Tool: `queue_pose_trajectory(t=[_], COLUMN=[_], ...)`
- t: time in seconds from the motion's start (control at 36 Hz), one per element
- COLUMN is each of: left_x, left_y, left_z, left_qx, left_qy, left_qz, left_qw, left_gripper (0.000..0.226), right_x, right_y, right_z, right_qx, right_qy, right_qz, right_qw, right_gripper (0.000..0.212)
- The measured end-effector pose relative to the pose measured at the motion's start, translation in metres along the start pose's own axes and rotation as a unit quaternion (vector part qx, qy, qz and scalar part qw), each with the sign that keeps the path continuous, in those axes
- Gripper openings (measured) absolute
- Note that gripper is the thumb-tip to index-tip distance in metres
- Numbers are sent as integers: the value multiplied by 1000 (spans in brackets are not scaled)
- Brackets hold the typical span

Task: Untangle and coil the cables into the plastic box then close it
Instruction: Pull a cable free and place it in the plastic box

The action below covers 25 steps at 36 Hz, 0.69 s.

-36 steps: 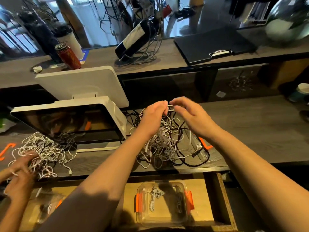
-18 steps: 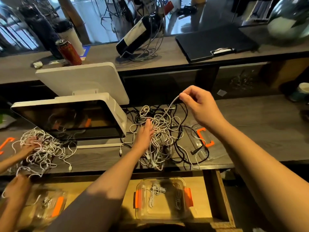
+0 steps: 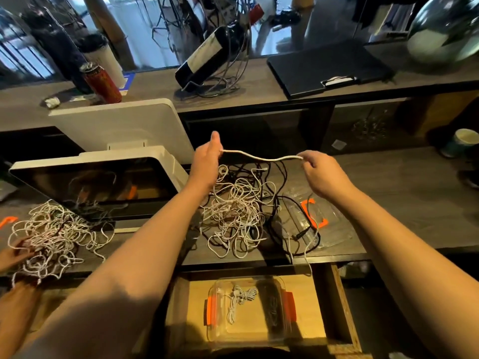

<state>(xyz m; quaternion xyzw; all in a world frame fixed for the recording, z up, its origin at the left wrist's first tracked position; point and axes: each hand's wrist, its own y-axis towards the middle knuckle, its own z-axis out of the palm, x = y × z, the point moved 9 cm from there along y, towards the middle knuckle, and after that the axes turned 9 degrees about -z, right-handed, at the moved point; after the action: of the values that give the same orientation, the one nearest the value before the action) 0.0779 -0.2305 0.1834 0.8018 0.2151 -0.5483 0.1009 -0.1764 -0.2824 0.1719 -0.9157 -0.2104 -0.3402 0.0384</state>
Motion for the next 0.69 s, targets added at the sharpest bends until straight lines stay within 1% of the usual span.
queue_pose_trajectory(t=[0.06, 0.14, 0.22, 0.31, 0.33, 0.36, 0.42, 0.47, 0.53, 0.58, 0.61, 0.64, 0.69], left_x=[-15, -26, -28, -31, -29, -26, -12, 9, 36, 61, 71, 77, 84], left_y=[-1, -8, -17, -27, -28, -29, -28, -28, -27, -25, -24, -26, -25], left_z=[7, 23, 39, 49, 49, 48, 41, 34, 27, 21, 19, 16, 13], left_qx=[31, 71, 106, 129, 129, 124, 102, 77, 57, 42, 34, 27, 26], left_qy=[14, 70, 82, 91, 89, 83, 65, 54, 35, 38, 44, 52, 33], left_qz=[30, 69, 81, 95, 92, 85, 53, 1, -65, -110, -129, -137, -149], left_qw=[999, 993, 988, 983, 983, 985, 991, 996, 996, 992, 990, 989, 988], left_gripper=[48, 35, 32, 31, 32, 35, 47, 55, 58, 54, 64, 42, 66], right_x=[13, 45, 71, 85, 86, 86, 87, 85, 79, 72, 69, 66, 61], right_y=[2, 4, 5, 3, 2, 1, -1, -2, -2, -2, -2, -2, -2], right_z=[7, 8, 27, 46, 48, 50, 52, 49, 44, 37, 33, 29, 23], right_qx=[24, 7, 50, 85, 84, 82, 74, 52, 24, -1, -14, -27, -49], right_qy=[-2, 72, 133, 137, 135, 140, 157, 174, 189, 195, 195, 195, 204], right_qz=[-37, -88, -109, -131, -132, -135, -142, -141, -123, -104, -99, -96, -91], right_qw=[999, 993, 984, 978, 978, 977, 975, 973, 974, 975, 976, 976, 974], right_gripper=[40, 43, 35, 19, 22, 27, 29, 27, 27, 29, 29, 29, 29])
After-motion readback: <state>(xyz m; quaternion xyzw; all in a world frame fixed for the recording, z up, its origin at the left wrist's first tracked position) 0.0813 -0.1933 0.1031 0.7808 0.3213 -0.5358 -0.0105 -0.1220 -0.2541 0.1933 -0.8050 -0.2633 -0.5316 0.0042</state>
